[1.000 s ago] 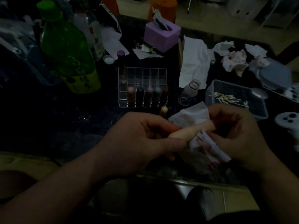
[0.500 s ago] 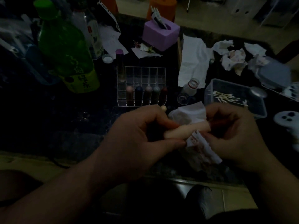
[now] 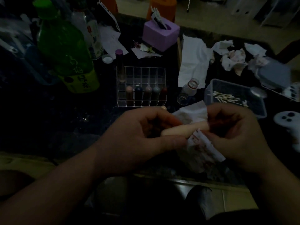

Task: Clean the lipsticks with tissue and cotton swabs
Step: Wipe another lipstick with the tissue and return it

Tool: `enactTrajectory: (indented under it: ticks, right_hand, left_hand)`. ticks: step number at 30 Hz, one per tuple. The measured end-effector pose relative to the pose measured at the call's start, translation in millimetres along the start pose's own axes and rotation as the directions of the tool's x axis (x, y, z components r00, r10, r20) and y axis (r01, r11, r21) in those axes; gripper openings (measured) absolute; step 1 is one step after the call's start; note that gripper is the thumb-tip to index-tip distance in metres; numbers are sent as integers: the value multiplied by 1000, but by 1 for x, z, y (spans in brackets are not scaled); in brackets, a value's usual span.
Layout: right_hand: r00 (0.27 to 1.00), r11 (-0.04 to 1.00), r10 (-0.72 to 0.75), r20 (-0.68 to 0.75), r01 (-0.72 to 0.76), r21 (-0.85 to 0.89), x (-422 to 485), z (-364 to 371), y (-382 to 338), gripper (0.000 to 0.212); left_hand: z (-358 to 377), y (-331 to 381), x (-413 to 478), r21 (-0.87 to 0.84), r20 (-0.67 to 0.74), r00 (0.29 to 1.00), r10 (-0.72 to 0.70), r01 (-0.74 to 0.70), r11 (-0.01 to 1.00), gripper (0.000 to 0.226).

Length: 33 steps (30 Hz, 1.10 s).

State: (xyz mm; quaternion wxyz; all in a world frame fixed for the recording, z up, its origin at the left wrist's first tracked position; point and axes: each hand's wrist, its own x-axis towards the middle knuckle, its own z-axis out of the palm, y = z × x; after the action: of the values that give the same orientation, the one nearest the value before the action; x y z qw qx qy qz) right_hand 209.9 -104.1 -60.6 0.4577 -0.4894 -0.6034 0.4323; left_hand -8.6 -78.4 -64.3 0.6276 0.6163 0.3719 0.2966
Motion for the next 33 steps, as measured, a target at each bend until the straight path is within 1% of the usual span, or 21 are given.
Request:
enactTrajectory:
  ticks: [1,2,3,6,8,9,11,12,13,14,15,18,19,21,23,25,27,29,30,31,33]
  right_hand:
    - [1000,1000,1,6,-1,15,0,0,0,25]
    - [1000,1000,0,14,-1,23,0,0,-1,22]
    - [1000,1000,-4,22,3,23,0,1,-1,19]
    - [1000,1000,-16,11,16,2,1,0,-1,23]
    - [1000,1000,-22,-4,22,-17,1,-1,-1,24]
    - [1000,1000,-23,-7,23,-14,2,-1,-1,24]
    - [1000,1000,-24,-10,24,-6,1,-1,-1,22]
    - [1000,1000,-23,-13,22,-10,1,-1,-1,21]
    - [1000,1000,-19,-13,19,-17,1,-1,-1,22]
    - [1000,1000,-18,-12,17,-26,0,-1,-1,23]
    - [1000,999,-19,-12,18,-34,0,-1,0,23]
    - [1000,999,-27,-13,26,-39,1,0,-1,22]
    - [1000,999,-26,-13,26,-33,1,0,0,22]
    - [1000,1000,-18,-10,18,-11,1,0,0,22]
    - [1000,1000,-17,13,17,-3,2,-1,0,18]
    - [999,1000,-16,33,16,-5,2,0,-1,19]
    - [1000,1000,-6,30,6,-2,1,0,0,16]
    - [1000,1000,3,12,-3,-7,0,0,1,17]
    - [1000,1000,6,5,-6,-6,1,1,2,20]
    - [1000,1000,8,3,-8,-5,1,1,2,24]
    - [1000,999,17,3,-17,-28,1,2,1,36]
  left_hand:
    - [-1,2,1,-91,58,996,-65,70,993,26]
    - [-1,3,1,-145,93,991,-95,108,984,26]
    - [-1,3,1,-133,79,993,-91,101,986,25]
    - [0,1,1,95,-89,995,42,-34,995,29]
    - [1,2,0,156,-124,985,121,-101,983,33]
    - [1,1,0,144,-120,986,116,-98,985,34]
    - [1,4,1,15,-70,998,-2,3,1000,32]
    - [0,5,2,-64,-9,997,-71,70,995,28]
    - [0,6,3,-113,57,992,-113,119,986,26]
    - [-1,6,3,-106,89,989,-121,130,986,26]
    - [-2,5,3,-67,76,991,-107,112,991,25]
    - [-3,2,1,135,-76,997,29,-19,991,27]
    - [-4,2,0,164,-101,993,54,-37,986,29]
    - [-6,1,1,140,-69,997,27,-17,990,29]
    - [-6,1,3,56,48,997,-65,62,996,22]
    - [-5,0,3,73,124,989,-84,75,995,23]
    - [-3,-2,2,139,68,997,-25,15,990,21]
    - [-4,-2,-1,285,-36,995,91,-77,956,28]
    - [-5,-2,-1,336,-55,989,135,-109,936,30]
    - [-6,-1,-1,345,-52,989,139,-113,932,30]
    - [-6,-1,0,270,0,998,60,-57,961,31]
